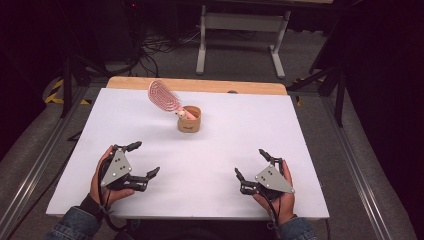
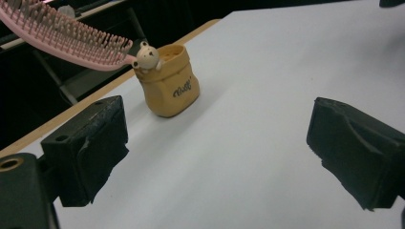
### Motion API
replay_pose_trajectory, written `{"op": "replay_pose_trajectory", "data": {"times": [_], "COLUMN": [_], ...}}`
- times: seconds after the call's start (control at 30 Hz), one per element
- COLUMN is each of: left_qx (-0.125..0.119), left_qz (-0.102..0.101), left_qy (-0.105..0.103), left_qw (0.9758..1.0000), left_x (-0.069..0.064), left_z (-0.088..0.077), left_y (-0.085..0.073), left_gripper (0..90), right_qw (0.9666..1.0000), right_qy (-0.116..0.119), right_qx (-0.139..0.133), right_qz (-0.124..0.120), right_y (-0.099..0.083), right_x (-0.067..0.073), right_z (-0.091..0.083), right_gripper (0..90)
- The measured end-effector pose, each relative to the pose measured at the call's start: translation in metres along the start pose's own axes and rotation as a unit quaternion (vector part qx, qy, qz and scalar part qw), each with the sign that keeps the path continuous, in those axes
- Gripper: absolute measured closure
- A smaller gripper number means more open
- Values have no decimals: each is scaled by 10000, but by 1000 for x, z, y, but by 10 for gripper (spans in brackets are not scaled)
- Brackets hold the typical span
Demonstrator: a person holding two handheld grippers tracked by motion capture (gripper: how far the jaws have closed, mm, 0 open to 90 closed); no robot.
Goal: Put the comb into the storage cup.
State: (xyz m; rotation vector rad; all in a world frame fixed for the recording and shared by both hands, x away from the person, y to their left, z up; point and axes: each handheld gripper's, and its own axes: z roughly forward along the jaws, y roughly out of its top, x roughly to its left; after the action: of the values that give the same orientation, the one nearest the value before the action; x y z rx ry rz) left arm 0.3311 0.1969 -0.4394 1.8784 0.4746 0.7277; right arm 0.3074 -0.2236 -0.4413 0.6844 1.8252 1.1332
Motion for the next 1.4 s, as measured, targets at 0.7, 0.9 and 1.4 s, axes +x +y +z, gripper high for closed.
{"op": "replay_pose_trajectory", "data": {"times": [0.7,0.9,1.4], "left_qx": [335,356,531], "left_qz": [-80,-129,-289], "left_qy": [133,125,128], "left_qw": [9993,9992,9981], "left_x": [-3,-2,2], "left_z": [-24,-28,-28], "left_y": [-25,-31,-41], "left_gripper": [79,77,63], "right_qw": [9998,9995,9988], "right_qy": [67,56,237], "right_qx": [205,305,429], "right_qz": [-13,-85,-71], "right_y": [-10,-15,-24], "right_x": [3,3,1], "right_z": [-13,-16,-18], "right_gripper": [83,83,51]}}
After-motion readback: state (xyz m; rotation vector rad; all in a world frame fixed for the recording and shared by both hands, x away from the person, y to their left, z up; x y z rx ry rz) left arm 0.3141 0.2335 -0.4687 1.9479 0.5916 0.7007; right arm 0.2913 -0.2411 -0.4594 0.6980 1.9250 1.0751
